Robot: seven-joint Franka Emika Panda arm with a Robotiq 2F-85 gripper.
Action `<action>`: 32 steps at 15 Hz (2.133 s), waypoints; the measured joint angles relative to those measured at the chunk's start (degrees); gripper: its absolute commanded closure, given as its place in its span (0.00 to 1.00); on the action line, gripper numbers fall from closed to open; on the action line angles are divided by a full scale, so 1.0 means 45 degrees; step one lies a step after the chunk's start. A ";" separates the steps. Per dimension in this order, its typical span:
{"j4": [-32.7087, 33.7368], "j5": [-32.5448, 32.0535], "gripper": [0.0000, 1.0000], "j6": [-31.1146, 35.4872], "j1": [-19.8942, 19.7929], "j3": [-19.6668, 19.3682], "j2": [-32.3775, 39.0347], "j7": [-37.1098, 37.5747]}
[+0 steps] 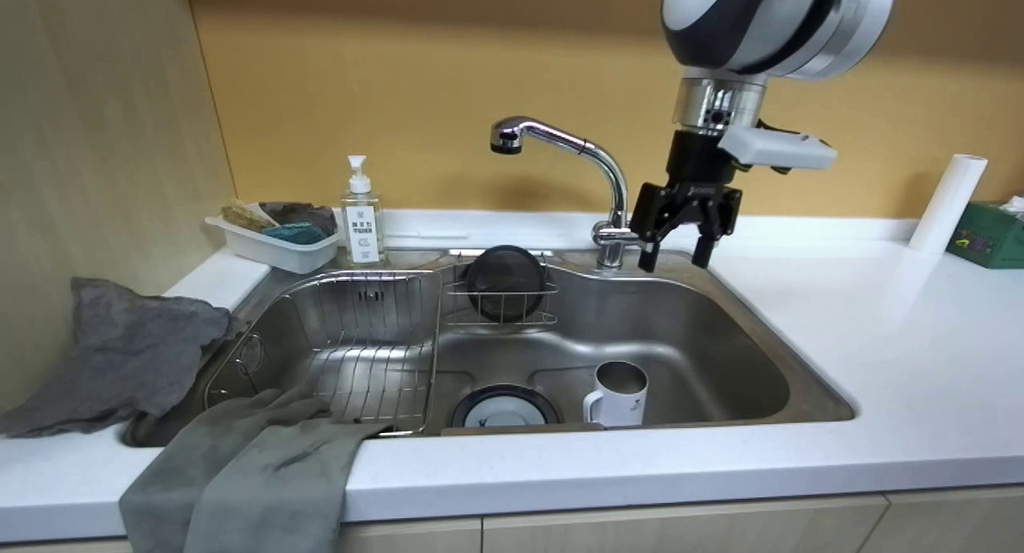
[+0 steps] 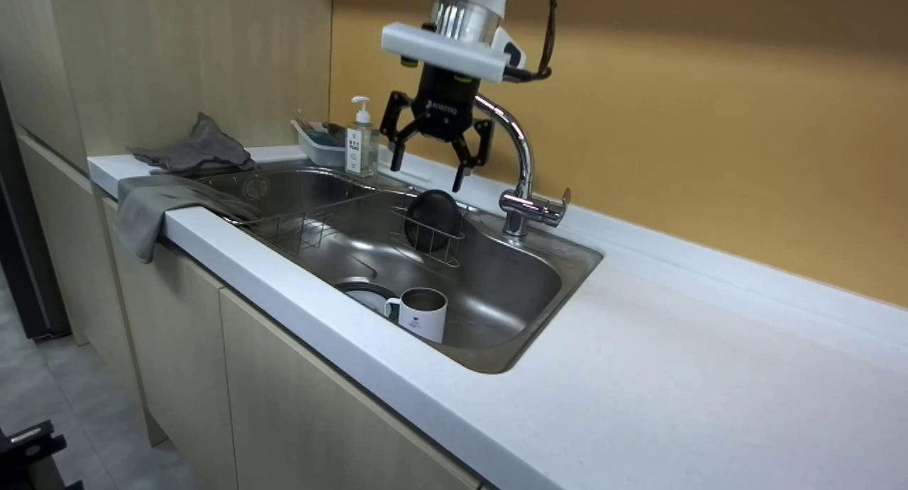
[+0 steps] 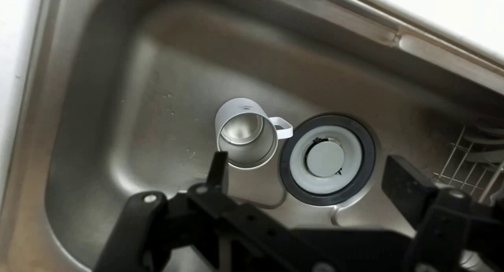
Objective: Pick up the white mug and put it on the metal rack on the left
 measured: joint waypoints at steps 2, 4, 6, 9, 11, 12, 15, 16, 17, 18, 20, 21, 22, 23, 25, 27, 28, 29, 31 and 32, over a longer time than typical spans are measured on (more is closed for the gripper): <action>0.0495 -0.0011 0.00 0.0264 0.0023 0.0209 0.0963 0.0017; 0.0487 -0.0011 0.00 0.0295 -0.0008 0.0236 0.1079 -0.0006; 0.0490 -0.0007 0.00 0.0274 -0.0082 0.0248 0.0968 -0.0062; 0.0498 -0.0018 0.00 0.0664 -0.0078 0.0303 0.1297 -0.0057; 0.0531 -0.0011 0.00 0.1284 -0.0061 0.0399 0.1912 -0.0028; 0.0585 -0.0001 0.00 0.1657 -0.0045 0.0479 0.2327 0.0020; 0.0808 -0.0035 0.00 0.3069 0.0196 0.0612 0.3704 0.0528; 0.0902 -0.0122 0.00 0.3608 0.0333 0.0609 0.4160 0.0829; 0.1027 -0.0233 0.00 0.4118 0.0480 0.0591 0.4617 0.1182; 0.1188 -0.0364 0.00 0.4560 0.0627 0.0566 0.5044 0.1543; 0.1548 -0.0591 0.00 0.5100 0.0874 0.0447 0.5742 0.2208; 0.1738 -0.0683 0.00 0.5244 0.0970 0.0354 0.6023 0.2504; 0.1912 -0.0700 0.00 0.5313 0.1036 0.0255 0.6246 0.2732; 0.2065 -0.0722 0.00 0.5370 0.1067 0.0165 0.6419 0.2906; 0.2271 -0.0803 0.00 0.5444 0.1098 -0.0032 0.6625 0.3198; 0.2378 -0.0868 0.00 0.5439 0.1094 -0.0183 0.6720 0.3414; 0.2413 -0.0869 0.25 0.5421 0.1093 -0.0232 0.6768 0.3493; 0.2426 -0.0868 0.27 0.5405 0.1084 -0.0250 0.6817 0.3582; 0.2433 -0.0846 0.40 0.5404 0.1060 -0.0251 0.6909 0.3739; 0.2437 -0.0826 0.49 0.5417 0.1057 -0.0248 0.6956 0.3836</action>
